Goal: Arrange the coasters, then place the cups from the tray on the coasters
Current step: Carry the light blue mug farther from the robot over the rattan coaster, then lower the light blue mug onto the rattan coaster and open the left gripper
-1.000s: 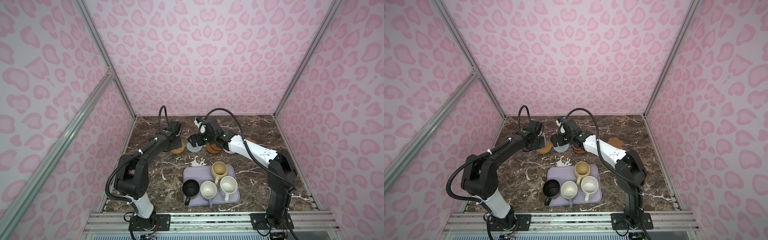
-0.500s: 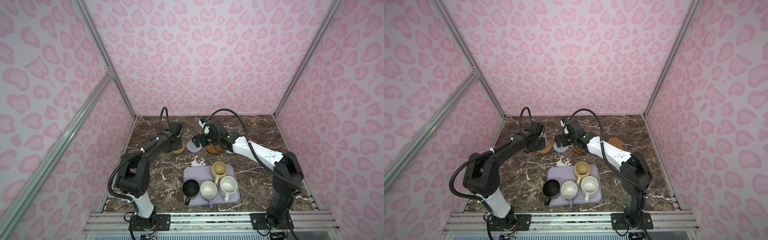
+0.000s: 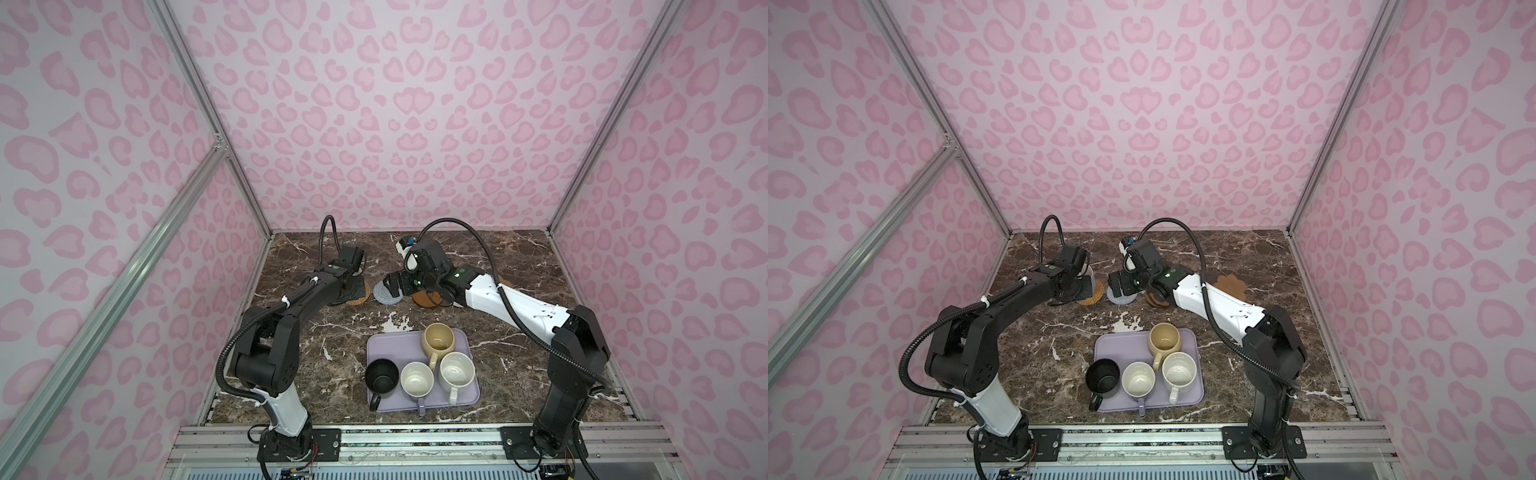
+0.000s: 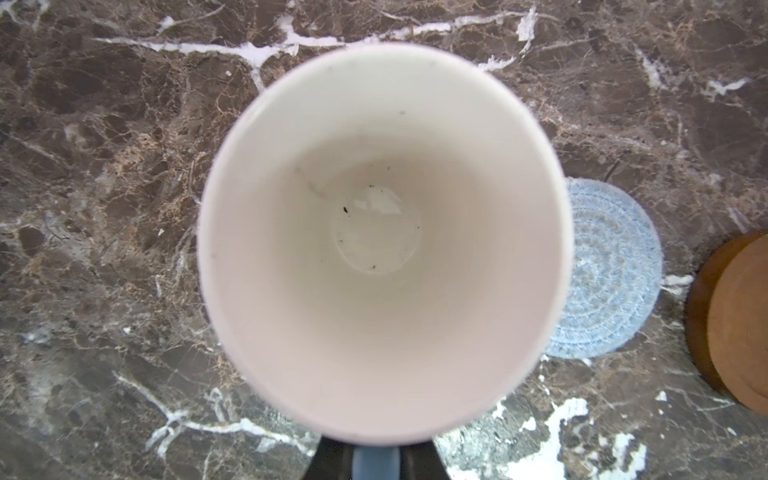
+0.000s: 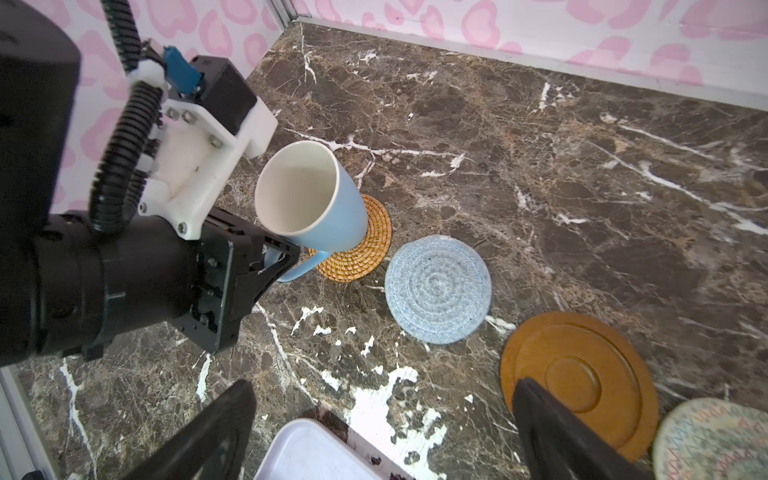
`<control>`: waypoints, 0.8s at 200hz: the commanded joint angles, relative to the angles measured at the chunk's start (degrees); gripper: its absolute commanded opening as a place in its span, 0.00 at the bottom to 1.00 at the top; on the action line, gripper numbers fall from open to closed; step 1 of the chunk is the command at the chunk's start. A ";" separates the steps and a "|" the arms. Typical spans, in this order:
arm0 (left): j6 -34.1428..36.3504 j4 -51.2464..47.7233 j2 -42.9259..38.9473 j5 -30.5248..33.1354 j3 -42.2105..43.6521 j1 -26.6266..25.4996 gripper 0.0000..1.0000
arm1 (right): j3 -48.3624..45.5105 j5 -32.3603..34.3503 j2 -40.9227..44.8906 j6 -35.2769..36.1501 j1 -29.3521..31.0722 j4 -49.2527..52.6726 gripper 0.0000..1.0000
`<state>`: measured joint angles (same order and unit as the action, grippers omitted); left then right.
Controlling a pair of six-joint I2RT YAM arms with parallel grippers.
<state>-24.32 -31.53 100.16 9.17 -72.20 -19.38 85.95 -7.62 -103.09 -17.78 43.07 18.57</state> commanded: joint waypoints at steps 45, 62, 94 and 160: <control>-0.11 -0.51 -1.68 -1.49 0.26 -0.05 0.61 | 0.62 0.84 0.47 -0.06 0.79 1.39 0.98; -0.27 -1.47 -2.82 -0.70 -0.19 -0.14 0.76 | 0.79 1.86 1.24 -0.13 1.04 2.89 0.98; -2.71 -0.89 -8.55 0.10 1.53 -0.61 0.86 | -0.35 5.15 5.12 -0.41 1.57 5.53 0.98; -6.93 8.90 -27.78 -6.98 10.39 -1.15 0.86 | -13.09 12.36 19.82 1.20 2.81 8.08 0.99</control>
<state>-28.53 -29.10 77.45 5.89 -64.31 -20.36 75.22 0.43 -86.96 -17.34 45.67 24.93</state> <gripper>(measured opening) 0.860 0.987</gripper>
